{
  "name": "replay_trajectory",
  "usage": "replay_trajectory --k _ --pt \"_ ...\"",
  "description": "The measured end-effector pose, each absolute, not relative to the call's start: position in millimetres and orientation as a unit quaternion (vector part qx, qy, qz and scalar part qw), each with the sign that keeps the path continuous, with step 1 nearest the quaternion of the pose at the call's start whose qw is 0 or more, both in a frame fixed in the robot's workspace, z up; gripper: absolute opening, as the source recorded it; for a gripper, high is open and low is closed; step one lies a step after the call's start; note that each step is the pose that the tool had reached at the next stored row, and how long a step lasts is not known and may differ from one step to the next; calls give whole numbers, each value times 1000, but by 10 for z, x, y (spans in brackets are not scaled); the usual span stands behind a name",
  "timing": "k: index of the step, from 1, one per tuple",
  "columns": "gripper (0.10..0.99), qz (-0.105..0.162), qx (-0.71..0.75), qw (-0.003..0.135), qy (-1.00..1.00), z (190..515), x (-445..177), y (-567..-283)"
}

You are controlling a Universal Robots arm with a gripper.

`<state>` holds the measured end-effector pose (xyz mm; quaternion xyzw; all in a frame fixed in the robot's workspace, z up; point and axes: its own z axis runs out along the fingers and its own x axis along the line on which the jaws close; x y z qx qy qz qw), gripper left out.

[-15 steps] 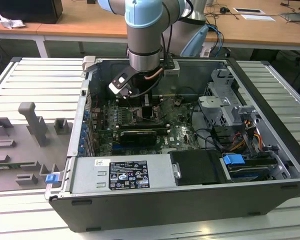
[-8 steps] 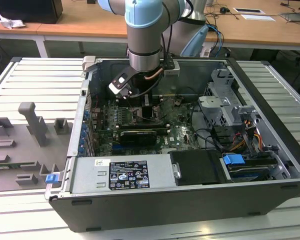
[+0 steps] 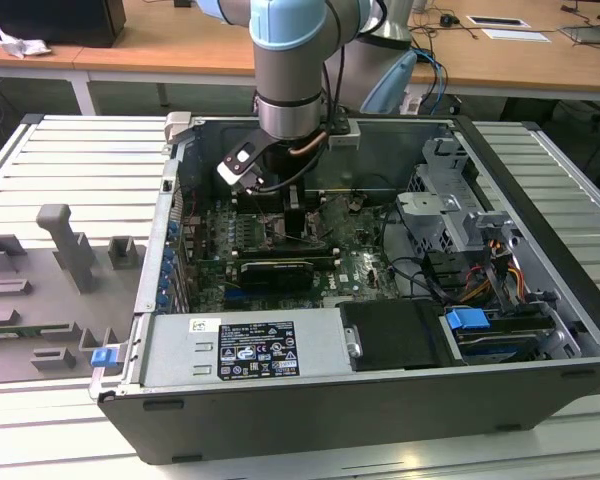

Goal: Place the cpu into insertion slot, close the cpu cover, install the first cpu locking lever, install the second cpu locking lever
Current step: 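Place the cpu into insertion slot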

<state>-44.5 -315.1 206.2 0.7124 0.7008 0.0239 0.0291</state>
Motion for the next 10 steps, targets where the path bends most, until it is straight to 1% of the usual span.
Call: replay_trajectory --k 3,4,6,7,9,10 --pt "616 24 712 29 701 2104 -445 -3151" --pt "600 24 712 29 701 2117 -445 -3151" --pt "471 24 712 29 701 2128 -445 -3151" --pt "471 24 712 29 701 2133 -445 -3151" --pt "349 24 712 29 701 2143 -445 -3151" --pt "349 24 712 29 701 2148 -445 -3151"
